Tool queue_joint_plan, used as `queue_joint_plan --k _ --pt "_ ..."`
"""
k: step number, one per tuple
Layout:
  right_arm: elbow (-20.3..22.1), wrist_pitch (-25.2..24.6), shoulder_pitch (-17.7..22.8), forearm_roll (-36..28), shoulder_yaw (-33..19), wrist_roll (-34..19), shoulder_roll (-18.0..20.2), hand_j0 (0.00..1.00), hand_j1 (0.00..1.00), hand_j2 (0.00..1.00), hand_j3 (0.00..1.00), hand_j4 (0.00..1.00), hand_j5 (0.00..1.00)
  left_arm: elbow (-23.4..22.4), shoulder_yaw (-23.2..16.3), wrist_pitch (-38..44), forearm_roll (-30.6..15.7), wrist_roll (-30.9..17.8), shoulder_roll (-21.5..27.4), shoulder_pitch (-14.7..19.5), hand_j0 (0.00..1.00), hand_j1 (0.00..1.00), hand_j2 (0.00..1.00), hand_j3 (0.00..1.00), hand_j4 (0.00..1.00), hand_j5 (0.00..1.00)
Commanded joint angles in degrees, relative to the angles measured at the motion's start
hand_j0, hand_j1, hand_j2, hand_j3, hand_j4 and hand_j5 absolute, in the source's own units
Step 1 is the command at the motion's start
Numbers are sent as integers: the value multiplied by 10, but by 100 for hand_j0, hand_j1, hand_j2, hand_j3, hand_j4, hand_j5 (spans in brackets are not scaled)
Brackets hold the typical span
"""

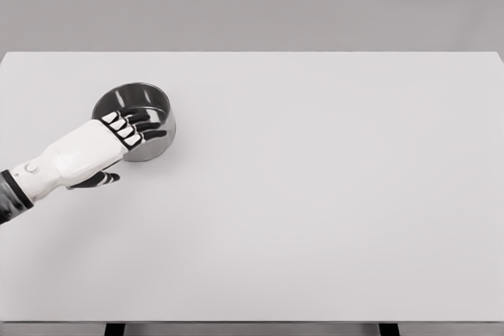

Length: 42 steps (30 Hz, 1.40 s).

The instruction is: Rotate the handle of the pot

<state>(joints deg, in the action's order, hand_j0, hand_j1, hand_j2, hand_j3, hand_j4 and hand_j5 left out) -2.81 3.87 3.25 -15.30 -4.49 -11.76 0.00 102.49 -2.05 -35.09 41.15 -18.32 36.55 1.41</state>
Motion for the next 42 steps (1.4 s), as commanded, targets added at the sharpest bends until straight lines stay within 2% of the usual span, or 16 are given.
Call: queue_joint_plan --k 1,8,19,31,42 --pt "0 1 0 0 0 0 0 100 100 100 100 100 100 -5 8 1 -1 0 -5 0 100 100 100 100 100 100" --pt "0 0 0 0 0 0 0 100 100 100 100 100 100 -23 29 1 -1 0 -5 -9 100 100 100 100 100 100" --pt "0 0 0 0 0 0 0 100 100 100 100 100 100 -28 51 1 -1 0 -5 -9 100 100 100 100 100 100" --pt "0 0 0 0 0 0 0 100 100 100 100 100 100 -34 62 1 -1 0 -2 -8 100 100 100 100 100 100" --pt "0 0 0 0 0 0 0 100 100 100 100 100 100 -58 70 1 6 0 -1 -2 100 100 100 100 100 100"
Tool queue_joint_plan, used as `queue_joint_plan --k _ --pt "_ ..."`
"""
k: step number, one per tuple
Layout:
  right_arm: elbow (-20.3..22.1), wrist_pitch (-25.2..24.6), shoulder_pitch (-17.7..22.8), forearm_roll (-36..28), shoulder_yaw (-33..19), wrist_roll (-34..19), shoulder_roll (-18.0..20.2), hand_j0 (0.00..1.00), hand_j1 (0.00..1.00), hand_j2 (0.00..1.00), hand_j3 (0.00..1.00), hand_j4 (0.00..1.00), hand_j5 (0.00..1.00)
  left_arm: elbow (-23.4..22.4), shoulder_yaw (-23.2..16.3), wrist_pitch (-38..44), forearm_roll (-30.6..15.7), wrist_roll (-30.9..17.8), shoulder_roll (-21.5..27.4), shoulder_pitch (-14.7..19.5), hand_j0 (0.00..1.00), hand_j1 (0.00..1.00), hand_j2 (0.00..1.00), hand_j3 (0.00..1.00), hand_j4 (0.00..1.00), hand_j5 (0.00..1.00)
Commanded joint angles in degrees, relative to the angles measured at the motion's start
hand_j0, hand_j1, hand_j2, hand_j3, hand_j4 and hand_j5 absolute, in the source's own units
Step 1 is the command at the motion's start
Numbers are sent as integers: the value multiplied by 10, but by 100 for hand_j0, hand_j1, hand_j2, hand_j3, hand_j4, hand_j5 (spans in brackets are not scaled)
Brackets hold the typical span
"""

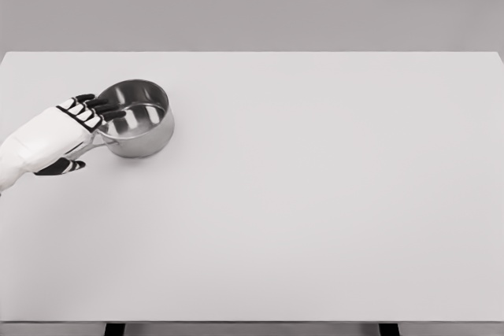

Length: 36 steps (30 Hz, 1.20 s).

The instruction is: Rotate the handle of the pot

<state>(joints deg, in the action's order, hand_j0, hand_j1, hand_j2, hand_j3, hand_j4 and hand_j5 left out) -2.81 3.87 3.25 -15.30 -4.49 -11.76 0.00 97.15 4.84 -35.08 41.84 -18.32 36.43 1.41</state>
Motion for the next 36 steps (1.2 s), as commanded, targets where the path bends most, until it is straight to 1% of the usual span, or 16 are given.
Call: queue_joint_plan --k 1,11,23,32,36 --pt "0 0 0 0 0 0 0 100 100 100 100 100 100 -6 1 1 -1 0 0 0 100 100 100 100 100 100" --pt "0 0 0 0 0 0 0 100 100 100 100 100 100 -29 14 1 -1 0 3 8 100 100 100 100 100 100" --pt "0 0 0 0 0 0 0 100 100 100 100 100 100 -54 13 1 0 0 3 26 100 100 100 100 100 100" --pt "0 1 0 0 0 0 0 100 100 100 100 100 100 -93 11 1 0 0 3 48 100 100 100 100 100 100" --pt "0 0 0 0 0 0 0 100 100 100 100 100 100 -110 11 1 9 0 2 58 100 100 100 100 100 100"
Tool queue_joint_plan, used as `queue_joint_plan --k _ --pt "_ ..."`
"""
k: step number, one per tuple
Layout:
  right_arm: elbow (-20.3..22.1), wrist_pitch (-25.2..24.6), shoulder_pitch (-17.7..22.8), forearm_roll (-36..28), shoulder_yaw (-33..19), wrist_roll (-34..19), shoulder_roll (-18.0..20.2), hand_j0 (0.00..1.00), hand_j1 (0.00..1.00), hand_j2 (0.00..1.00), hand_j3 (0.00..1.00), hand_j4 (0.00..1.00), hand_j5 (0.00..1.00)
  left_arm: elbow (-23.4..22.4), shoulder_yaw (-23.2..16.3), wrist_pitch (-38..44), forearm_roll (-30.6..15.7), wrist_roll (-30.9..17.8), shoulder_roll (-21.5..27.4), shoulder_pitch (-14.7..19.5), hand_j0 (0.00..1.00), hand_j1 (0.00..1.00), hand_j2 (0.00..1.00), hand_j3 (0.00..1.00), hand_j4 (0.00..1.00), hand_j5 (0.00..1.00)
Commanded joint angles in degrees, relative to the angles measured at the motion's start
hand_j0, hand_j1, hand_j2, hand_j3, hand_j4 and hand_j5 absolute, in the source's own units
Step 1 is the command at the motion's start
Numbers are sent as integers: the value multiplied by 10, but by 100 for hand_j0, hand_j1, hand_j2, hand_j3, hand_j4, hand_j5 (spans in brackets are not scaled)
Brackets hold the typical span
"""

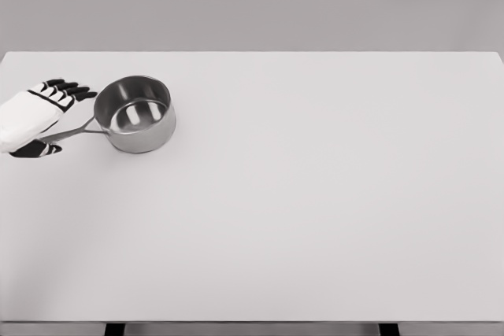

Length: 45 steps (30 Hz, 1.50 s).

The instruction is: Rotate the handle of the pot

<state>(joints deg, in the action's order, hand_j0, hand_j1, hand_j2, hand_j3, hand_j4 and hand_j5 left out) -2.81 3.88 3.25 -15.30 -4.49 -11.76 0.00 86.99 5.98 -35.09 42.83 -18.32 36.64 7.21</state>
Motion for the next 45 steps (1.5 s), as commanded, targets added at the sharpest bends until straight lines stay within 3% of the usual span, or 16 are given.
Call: queue_joint_plan --k 1,45 --pt "0 0 0 0 0 0 0 100 100 100 100 100 100 -14 0 1 0 0 0 0 100 100 100 100 100 100" --pt "0 0 0 0 0 0 0 100 100 100 100 100 100 -194 -25 29 2 0 -15 149 100 100 100 100 100 100"
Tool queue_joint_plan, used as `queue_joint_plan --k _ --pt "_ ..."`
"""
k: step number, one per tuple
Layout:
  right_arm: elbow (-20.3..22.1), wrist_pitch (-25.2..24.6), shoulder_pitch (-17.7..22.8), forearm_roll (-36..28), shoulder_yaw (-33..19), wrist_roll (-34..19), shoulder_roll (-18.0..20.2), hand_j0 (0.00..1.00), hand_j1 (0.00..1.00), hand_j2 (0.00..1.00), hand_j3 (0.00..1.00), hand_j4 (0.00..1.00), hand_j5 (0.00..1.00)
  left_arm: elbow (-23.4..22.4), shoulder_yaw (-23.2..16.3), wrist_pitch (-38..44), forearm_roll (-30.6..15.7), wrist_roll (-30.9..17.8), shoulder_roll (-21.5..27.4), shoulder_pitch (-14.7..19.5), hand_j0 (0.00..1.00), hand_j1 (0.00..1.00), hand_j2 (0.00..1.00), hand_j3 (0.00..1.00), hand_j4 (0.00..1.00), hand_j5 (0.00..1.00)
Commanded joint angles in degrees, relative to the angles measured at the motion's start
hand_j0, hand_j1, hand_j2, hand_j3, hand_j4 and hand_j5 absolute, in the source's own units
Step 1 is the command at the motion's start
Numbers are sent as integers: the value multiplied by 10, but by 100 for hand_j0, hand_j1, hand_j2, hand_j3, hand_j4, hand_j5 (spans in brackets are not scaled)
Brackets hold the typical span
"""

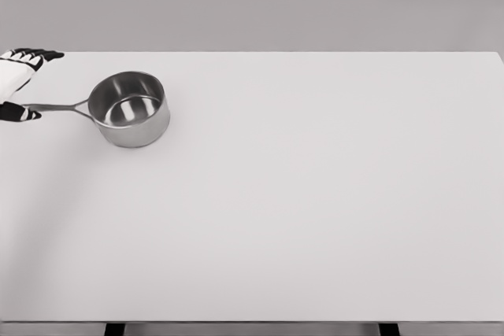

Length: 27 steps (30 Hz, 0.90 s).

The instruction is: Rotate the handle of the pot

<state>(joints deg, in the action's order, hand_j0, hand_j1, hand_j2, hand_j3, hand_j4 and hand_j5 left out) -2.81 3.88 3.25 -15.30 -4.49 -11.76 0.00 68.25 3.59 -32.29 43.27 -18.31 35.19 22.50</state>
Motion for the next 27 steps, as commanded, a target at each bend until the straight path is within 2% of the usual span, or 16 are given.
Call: queue_joint_plan --k 1,10,16,18,20,22,24,27 --pt "0 1 0 0 0 0 0 100 100 100 100 100 100 -15 -3 1 -3 0 -2 2 100 100 100 100 100 100" --pt "0 0 0 0 0 0 0 100 100 100 100 100 100 -51 -24 1 -3 0 -6 36 100 100 100 100 100 100" --pt "0 0 0 0 0 0 0 100 100 100 100 100 100 -47 -29 -2 -12 0 -6 35 100 100 100 100 100 100" --pt "0 0 0 0 0 0 0 100 100 100 100 100 100 -15 -25 -6 -15 1 -6 30 100 100 100 100 100 100" --pt "0 0 0 0 0 0 0 100 100 100 100 100 100 17 -25 -6 -62 1 -1 16 100 100 100 100 100 100" --pt "0 0 0 0 0 0 0 100 100 100 100 100 100 61 -17 -7 -106 1 9 -14 100 100 100 100 100 100" --pt "0 0 0 0 0 0 0 100 100 100 100 100 100 114 12 -8 -141 1 18 -54 100 100 100 100 100 100" --pt "0 1 0 0 0 0 0 100 100 100 100 100 100 217 85 -27 -214 1 32 -131 100 100 100 100 100 100"
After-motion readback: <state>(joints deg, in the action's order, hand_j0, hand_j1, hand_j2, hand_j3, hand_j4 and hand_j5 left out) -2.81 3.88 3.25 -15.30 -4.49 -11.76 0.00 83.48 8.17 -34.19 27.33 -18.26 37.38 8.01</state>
